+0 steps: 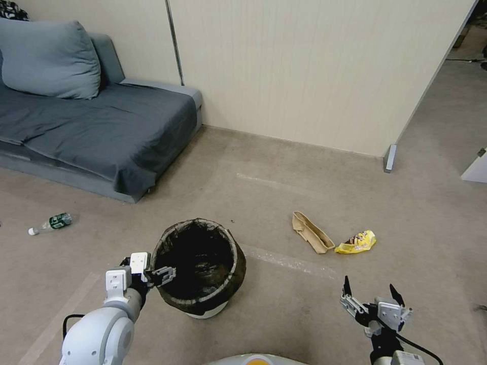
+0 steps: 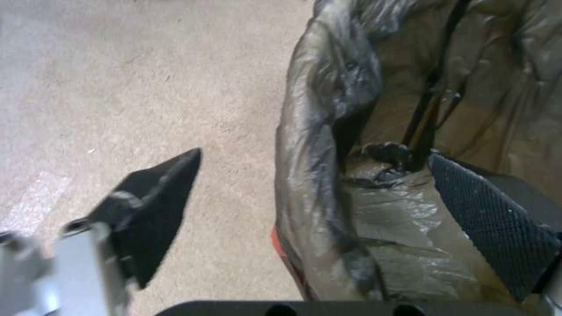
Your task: Pick up the trash bin, then pick up the garbage from the floor and place it into the trash bin.
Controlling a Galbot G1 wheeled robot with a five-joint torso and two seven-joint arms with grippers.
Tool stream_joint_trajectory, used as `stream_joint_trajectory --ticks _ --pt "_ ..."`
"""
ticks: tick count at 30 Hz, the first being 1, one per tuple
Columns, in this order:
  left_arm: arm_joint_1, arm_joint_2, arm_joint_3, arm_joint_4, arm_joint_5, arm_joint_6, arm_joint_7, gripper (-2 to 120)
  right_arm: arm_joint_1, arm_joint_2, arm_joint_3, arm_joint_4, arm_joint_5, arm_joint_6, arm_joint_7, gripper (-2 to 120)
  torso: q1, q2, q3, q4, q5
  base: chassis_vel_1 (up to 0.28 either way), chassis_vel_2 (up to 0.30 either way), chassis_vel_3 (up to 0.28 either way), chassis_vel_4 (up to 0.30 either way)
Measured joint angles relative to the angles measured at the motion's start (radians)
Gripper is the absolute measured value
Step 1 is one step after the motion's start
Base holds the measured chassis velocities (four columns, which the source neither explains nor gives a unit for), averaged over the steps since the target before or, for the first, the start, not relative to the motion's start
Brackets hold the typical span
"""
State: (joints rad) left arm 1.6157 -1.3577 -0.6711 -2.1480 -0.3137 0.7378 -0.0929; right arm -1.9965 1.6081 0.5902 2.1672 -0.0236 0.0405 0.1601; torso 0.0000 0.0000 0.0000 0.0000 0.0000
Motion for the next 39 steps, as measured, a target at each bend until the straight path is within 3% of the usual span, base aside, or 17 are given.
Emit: stream_joint_trajectory --ticks 12,15,17,18,24,36,39 --pt "-0.019 0.002 -0.001 0.065 -0.001 -0.001 -0.002 49 0.002 0.000 -0.004 -0.011 -0.001 0.000 0.001 100 0.000 0.000 0.000 0.0000 0.0000 0.000 0.000 0.000 0.000" --pt "-0.023 0.001 -0.002 0.073 -0.005 -0.002 -0.003 32 0.007 0.000 -0.005 -0.011 -0.001 -0.003 0.001 100 0.000 0.000 0.000 0.0000 0.0002 0.000 0.000 0.000 0.000" --pt "-0.024 0.001 -0.002 0.074 -0.007 -0.002 -0.003 31 0.008 0.000 -0.006 -0.011 -0.001 -0.003 0.001 100 0.000 0.000 0.000 0.0000 0.0002 0.000 0.000 0.000 0.000" --pt "-0.025 0.001 -0.002 0.076 -0.009 -0.002 -0.003 23 0.009 0.000 -0.007 -0.011 -0.002 -0.003 0.001 100 0.000 0.000 0.000 0.0000 0.0001 0.000 0.000 0.000 0.000" --pt "-0.028 0.003 -0.002 0.081 -0.014 -0.003 -0.002 7 0.009 0.000 -0.007 -0.011 -0.003 -0.003 0.001 100 0.000 0.000 0.000 -0.0001 0.0000 0.000 0.000 0.000 0.000" --pt "-0.022 -0.001 -0.001 0.062 -0.013 -0.003 -0.029 6 0.009 0.000 -0.007 -0.014 -0.015 0.005 0.002 100 0.000 0.000 0.000 0.0000 -0.0001 0.000 0.000 0.000 0.000" --pt "-0.006 0.000 -0.011 0.005 -0.014 -0.017 -0.004 2 0.010 0.000 -0.002 -0.006 -0.026 0.013 0.007 100 0.000 0.000 0.000 0.0000 0.0000 0.000 0.000 0.000 0.000"
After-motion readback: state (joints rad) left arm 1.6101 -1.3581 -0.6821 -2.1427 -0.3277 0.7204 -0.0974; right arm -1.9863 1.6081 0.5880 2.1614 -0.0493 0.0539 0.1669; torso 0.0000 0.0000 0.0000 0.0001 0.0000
